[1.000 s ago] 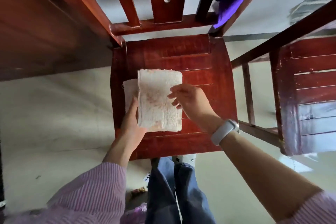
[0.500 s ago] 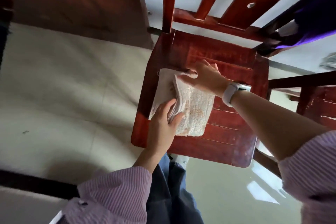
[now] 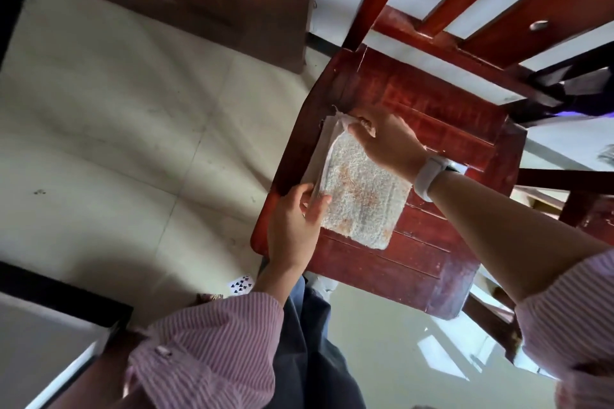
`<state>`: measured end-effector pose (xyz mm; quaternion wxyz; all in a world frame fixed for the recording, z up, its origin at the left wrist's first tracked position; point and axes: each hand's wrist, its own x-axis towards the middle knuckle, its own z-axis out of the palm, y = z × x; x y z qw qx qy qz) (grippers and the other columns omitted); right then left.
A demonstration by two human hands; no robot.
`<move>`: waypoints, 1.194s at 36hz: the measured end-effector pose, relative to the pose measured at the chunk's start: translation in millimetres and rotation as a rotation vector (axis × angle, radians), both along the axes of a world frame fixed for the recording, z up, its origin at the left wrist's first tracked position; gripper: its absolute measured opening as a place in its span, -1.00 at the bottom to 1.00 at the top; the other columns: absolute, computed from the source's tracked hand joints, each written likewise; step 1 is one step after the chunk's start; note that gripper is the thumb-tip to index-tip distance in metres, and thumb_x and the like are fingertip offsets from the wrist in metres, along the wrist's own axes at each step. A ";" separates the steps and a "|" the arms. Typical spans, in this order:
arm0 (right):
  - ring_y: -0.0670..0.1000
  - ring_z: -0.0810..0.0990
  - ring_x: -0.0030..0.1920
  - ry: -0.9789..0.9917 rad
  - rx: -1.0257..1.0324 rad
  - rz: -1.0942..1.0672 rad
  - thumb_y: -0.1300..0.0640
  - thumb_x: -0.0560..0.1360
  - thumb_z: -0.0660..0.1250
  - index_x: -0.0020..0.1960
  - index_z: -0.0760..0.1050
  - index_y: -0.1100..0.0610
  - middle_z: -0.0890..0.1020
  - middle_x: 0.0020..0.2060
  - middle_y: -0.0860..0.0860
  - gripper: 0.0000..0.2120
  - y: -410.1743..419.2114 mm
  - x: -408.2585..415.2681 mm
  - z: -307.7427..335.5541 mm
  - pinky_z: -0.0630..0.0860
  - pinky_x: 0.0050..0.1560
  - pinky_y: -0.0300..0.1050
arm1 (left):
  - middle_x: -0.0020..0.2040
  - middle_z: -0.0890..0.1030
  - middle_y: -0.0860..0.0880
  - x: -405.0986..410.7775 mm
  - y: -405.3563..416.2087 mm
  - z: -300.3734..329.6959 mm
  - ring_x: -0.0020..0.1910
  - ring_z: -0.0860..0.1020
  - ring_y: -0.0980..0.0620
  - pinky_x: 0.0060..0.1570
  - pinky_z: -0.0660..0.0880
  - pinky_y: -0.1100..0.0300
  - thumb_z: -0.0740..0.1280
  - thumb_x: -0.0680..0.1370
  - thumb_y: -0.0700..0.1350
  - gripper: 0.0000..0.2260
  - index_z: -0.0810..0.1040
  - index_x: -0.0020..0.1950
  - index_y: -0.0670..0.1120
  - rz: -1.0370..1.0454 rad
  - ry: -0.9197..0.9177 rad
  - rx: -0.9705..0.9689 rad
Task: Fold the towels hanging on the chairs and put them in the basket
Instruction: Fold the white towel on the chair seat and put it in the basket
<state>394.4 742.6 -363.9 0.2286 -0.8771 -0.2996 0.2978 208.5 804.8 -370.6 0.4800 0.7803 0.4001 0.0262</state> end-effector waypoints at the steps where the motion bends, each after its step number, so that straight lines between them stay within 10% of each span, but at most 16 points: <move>1: -0.05 0.48 -0.11 -0.014 -0.010 -0.001 0.07 0.57 0.16 0.13 0.51 0.07 0.56 -0.06 -0.04 -0.78 1.8 -1.1 -2.3 0.32 -0.15 -0.19 | -0.20 0.64 -0.03 -1.0 0.8 -0.5 -0.27 0.53 0.12 -0.30 0.46 0.27 0.37 0.49 0.00 -0.74 0.58 0.06 -0.14 -0.010 0.007 0.007; 16: 0.20 0.58 -0.02 -0.203 -0.171 -0.028 -0.02 0.59 0.05 0.19 0.40 0.06 0.55 0.10 0.09 -0.72 18.3 -10.1 -22.4 0.37 -0.13 -0.06 | -0.24 0.64 -0.10 -6.1 13.8 -14.1 -0.28 0.58 -0.04 -0.32 0.48 0.16 0.18 0.49 0.18 -0.58 0.59 0.00 -0.14 -0.117 0.038 0.252; 27: 0.18 0.46 0.04 -0.525 -0.017 -0.143 0.12 0.48 0.09 0.20 0.44 0.20 0.52 -0.01 0.19 -0.65 -16.6 -46.7 7.7 0.33 0.23 0.25 | -0.34 0.60 -0.11 -5.3 21.8 -23.3 -0.40 0.56 -0.14 -0.46 0.39 0.14 0.25 0.55 0.02 -0.82 0.43 -0.05 -0.10 -0.194 0.106 0.368; 30: 0.18 0.32 0.32 -0.546 -0.097 0.014 0.09 0.52 0.07 0.36 0.34 0.09 0.47 0.24 0.19 -0.58 -36.1 -76.6 -1.3 0.07 0.38 0.35 | -0.37 0.57 -0.13 -4.9 24.4 -25.2 -0.43 0.54 -0.15 -0.49 0.43 0.12 0.17 0.54 0.02 -0.82 0.38 -0.08 -0.08 -0.265 0.124 0.455; 38: 0.24 0.19 0.44 -0.456 -0.172 0.057 -0.01 0.58 0.00 0.41 0.28 0.00 0.27 0.41 0.22 -0.58 -45.9 -94.7 -38.4 0.10 0.41 0.29 | 0.38 0.39 -0.17 12.6 29.6 -18.0 0.38 0.32 -0.10 0.28 0.29 0.04 0.17 0.56 -0.15 -0.62 0.31 0.38 -0.19 -0.625 -0.038 0.636; 43: 0.19 0.12 0.47 -0.377 -0.058 0.005 0.03 0.60 -0.03 0.44 0.22 0.12 0.23 0.44 0.21 -0.56 -55.0 -91.6 -33.5 -0.04 0.45 0.26 | 0.51 0.14 -0.11 21.6 41.4 -33.3 0.49 0.09 -0.05 0.40 0.14 -0.14 -0.01 0.60 0.05 -0.49 0.09 0.49 -0.17 -0.953 0.187 0.630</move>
